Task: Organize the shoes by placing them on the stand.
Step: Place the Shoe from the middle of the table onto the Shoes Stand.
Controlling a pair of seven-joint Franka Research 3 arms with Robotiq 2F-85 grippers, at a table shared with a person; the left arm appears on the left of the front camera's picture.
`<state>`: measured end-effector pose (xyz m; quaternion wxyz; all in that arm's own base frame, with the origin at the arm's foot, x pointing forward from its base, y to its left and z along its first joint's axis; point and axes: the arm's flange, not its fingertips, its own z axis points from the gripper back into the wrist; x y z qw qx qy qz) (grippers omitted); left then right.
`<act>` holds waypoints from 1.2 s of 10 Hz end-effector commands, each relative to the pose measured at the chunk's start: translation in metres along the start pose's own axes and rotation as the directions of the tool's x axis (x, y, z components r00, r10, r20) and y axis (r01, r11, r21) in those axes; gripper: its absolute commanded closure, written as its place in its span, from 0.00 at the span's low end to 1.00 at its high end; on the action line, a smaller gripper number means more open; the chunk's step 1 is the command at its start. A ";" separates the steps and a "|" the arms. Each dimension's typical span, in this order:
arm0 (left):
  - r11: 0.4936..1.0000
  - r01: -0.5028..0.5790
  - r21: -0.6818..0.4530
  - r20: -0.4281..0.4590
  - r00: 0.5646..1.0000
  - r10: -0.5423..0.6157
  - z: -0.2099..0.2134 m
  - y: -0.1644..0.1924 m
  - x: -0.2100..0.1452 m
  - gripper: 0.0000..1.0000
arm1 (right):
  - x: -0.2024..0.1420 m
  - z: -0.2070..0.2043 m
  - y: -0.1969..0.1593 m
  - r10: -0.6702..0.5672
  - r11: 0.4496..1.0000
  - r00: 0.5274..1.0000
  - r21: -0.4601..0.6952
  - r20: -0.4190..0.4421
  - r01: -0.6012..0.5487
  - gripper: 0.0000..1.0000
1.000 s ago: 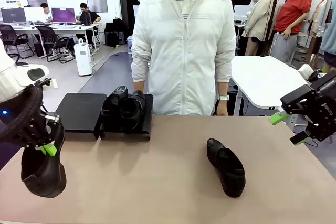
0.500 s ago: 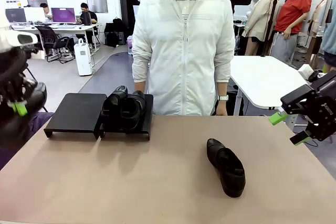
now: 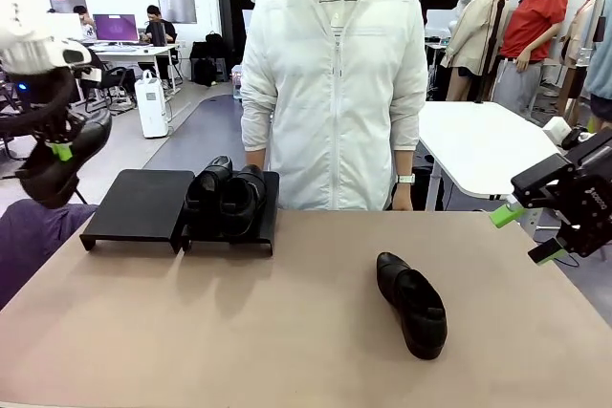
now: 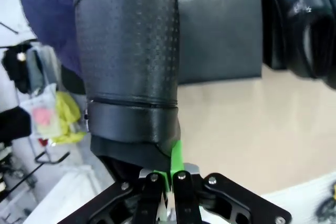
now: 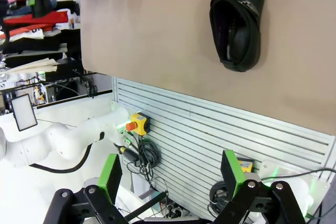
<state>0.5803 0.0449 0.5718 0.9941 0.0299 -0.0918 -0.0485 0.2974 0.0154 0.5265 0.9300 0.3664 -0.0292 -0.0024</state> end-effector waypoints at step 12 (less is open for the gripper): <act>0.990 -0.116 0.075 0.097 0.989 0.108 -0.096 -0.024 0.076 1.00 | 0.002 0.003 0.000 0.019 1.000 1.000 0.020 -0.003 -0.019 0.00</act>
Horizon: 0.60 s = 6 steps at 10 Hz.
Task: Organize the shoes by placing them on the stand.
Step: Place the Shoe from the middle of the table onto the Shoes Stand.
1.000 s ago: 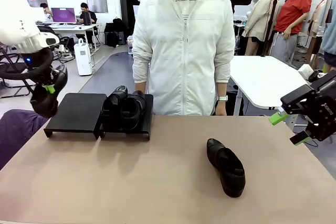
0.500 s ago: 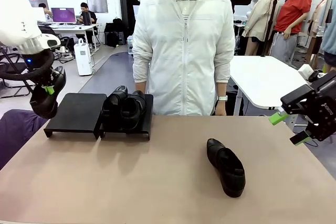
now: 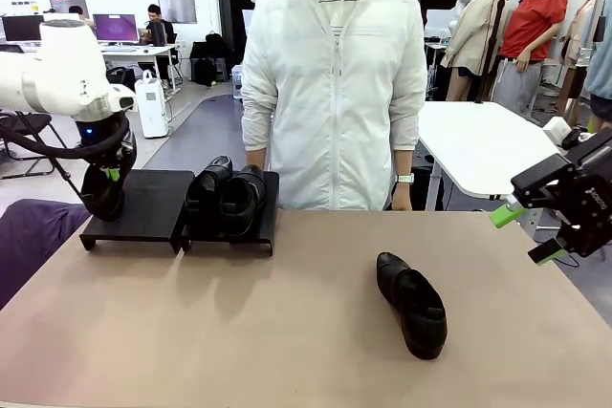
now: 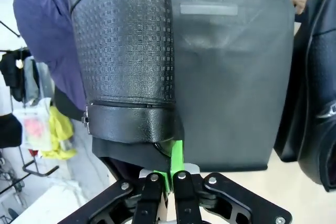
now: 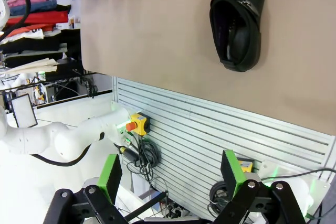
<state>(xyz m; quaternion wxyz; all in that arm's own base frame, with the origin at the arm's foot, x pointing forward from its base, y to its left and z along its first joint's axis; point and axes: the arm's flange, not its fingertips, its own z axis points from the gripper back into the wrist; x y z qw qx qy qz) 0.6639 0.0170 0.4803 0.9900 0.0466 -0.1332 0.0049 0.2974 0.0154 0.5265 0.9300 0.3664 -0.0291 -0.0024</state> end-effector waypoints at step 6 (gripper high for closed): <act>0.998 0.064 -0.006 -0.076 0.995 -0.064 -0.001 -0.005 0.015 0.00 | 0.002 0.003 0.000 0.019 1.000 1.000 0.020 -0.003 -0.019 0.00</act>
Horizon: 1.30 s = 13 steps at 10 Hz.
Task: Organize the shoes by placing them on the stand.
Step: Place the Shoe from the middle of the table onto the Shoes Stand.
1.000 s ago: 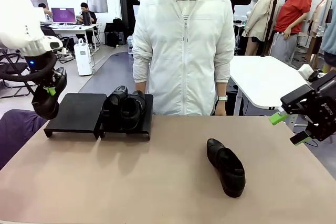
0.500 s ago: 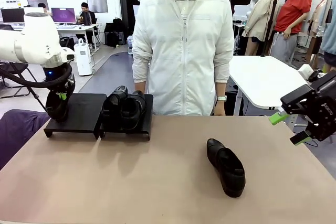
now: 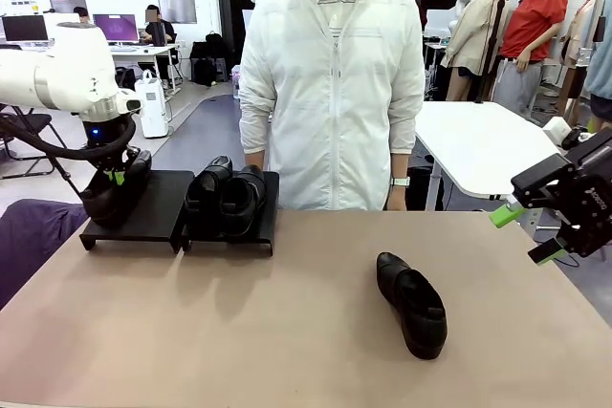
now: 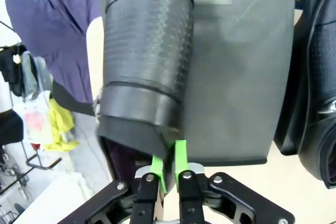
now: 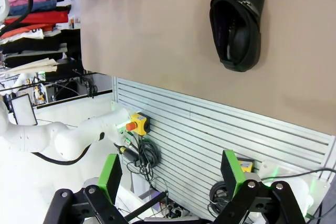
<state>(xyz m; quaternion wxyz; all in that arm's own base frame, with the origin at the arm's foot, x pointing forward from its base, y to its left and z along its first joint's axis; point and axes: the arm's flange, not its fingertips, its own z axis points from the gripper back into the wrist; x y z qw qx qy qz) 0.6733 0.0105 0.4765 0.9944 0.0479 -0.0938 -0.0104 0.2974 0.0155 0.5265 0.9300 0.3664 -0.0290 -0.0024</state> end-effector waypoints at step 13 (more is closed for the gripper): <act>0.717 0.345 -0.606 0.317 0.931 -0.181 0.136 0.023 -0.296 0.00 | 0.002 0.003 0.000 0.019 1.000 1.000 0.020 -0.003 -0.019 0.00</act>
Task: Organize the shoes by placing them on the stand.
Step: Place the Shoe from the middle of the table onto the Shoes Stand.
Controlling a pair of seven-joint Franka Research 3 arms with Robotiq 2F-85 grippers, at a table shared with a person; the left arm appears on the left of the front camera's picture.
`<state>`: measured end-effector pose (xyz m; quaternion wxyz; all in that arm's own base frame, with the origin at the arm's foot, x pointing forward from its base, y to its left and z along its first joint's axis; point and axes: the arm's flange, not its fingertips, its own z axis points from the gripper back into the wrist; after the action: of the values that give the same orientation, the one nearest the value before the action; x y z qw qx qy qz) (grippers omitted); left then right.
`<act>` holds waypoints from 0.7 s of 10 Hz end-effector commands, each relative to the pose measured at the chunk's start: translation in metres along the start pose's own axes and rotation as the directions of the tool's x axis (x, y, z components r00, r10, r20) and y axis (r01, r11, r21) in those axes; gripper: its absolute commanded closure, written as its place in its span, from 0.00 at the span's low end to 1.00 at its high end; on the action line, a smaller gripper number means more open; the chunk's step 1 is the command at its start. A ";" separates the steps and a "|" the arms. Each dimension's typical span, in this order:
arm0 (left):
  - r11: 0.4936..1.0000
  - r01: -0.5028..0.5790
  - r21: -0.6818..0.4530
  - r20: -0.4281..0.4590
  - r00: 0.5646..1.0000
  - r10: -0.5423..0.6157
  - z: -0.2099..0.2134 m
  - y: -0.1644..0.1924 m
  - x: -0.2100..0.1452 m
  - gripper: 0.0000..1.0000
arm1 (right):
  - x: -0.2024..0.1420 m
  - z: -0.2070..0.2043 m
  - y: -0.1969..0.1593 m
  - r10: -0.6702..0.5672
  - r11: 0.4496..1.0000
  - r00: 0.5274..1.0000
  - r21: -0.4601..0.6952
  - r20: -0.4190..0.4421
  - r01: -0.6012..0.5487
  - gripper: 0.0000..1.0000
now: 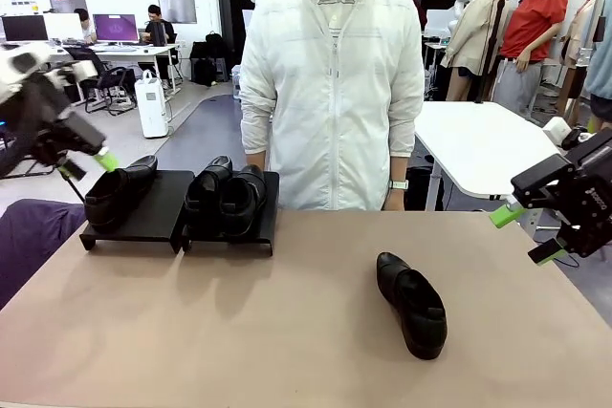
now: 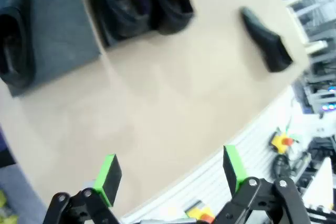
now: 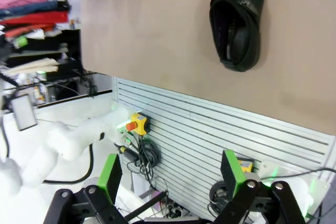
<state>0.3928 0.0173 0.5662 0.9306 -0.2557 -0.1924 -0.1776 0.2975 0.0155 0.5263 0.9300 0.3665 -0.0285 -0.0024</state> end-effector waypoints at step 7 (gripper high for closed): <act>0.968 -0.125 -0.220 0.194 0.966 0.169 0.037 0.014 -0.111 0.00 | 0.002 0.004 0.000 0.019 1.000 1.000 0.019 -0.002 -0.019 0.00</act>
<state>0.3100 0.0840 0.5386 0.8875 -0.3883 -0.2286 -0.0965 0.2974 0.0153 0.5267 0.9300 0.3664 -0.0288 -0.0025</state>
